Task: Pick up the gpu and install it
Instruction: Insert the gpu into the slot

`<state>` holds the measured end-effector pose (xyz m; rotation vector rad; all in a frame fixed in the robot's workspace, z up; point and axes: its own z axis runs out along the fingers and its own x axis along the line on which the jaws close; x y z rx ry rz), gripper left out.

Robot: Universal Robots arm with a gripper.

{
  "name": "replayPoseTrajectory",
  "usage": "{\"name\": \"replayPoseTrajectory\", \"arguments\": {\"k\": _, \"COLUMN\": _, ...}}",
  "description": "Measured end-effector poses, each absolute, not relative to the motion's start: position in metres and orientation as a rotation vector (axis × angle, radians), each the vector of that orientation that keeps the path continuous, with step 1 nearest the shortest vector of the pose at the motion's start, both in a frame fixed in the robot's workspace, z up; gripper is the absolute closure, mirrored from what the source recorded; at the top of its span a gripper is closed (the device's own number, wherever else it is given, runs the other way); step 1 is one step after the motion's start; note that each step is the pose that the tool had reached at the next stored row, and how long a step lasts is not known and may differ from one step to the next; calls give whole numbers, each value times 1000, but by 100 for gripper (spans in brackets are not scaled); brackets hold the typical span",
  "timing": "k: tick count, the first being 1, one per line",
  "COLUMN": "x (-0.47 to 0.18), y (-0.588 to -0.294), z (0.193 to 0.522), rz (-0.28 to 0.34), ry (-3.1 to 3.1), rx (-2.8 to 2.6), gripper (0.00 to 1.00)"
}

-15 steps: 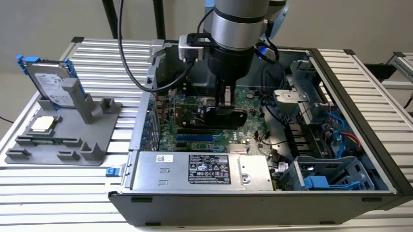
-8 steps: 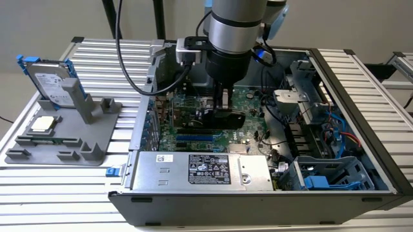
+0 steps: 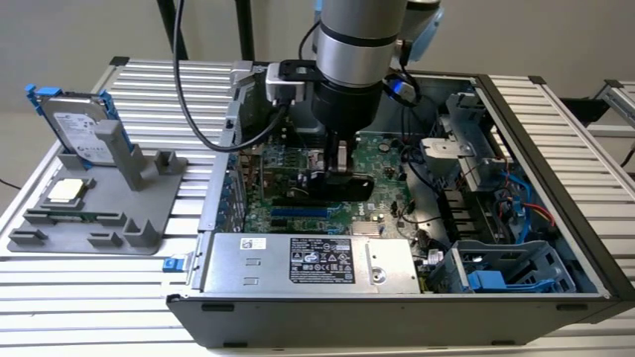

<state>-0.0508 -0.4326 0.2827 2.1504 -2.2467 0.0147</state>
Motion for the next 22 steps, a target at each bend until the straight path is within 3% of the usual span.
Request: {"name": "replayPoseTrajectory", "arguments": {"k": 22, "x": -59, "y": -433, "z": 277, "rz": 12, "ry": -2245, "rx": 2149, "gripper": 100}}
